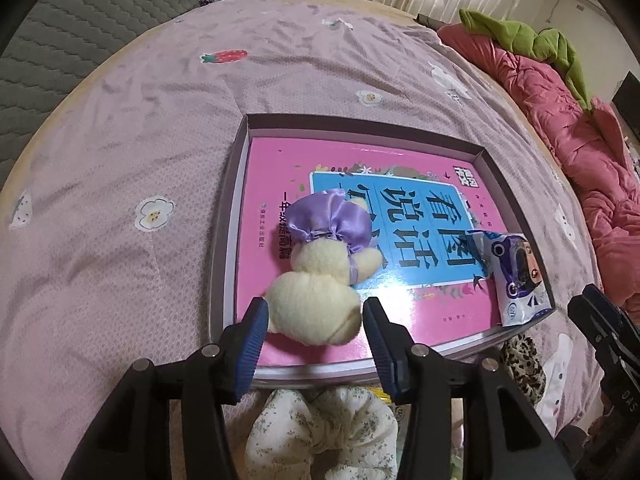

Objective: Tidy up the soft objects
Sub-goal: 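Set the teddy bear on the book with the left gripper while the right drops the bag, then withdraw both grippers from the box back toward the remaining pile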

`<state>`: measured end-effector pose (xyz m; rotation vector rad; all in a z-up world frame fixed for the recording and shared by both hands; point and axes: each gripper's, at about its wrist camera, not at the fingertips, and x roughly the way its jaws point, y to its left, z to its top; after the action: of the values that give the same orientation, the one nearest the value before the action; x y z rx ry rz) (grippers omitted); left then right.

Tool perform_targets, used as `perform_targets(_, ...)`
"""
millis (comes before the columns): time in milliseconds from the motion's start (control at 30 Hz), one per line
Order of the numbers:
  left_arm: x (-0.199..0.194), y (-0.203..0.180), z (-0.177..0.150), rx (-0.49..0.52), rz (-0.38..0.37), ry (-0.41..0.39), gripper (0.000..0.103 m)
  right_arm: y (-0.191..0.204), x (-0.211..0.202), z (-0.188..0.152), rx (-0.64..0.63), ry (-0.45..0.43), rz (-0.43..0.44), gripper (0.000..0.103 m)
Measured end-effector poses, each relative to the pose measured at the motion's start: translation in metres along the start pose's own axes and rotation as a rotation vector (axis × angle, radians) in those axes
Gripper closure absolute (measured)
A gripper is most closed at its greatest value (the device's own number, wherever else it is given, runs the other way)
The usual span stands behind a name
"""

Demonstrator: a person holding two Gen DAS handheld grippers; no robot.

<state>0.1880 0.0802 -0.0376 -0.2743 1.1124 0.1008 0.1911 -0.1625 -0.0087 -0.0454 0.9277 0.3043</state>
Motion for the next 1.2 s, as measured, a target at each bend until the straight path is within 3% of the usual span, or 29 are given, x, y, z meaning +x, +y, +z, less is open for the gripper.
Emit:
perform_targets(100, -0.004, 0.001, -0.001, -0.002, -0.014, -0.005, 0.048, 0.002, -0.001, 0.001, -0.004, -0.001, 0.004, 0.035)
perform_targets(767, -0.061, 0.013, -0.009, -0.052, -0.068, -0.115, 0.046, 0.004, -0.026, 0.003, 0.0, -0.043, 0.009, 0.031)
perform_targets(1200, -0.088, 0.005, -0.013, -0.02, -0.059, -0.171, 0.045, 0.001, -0.044, 0.004, 0.012, -0.07, 0.005, 0.031)
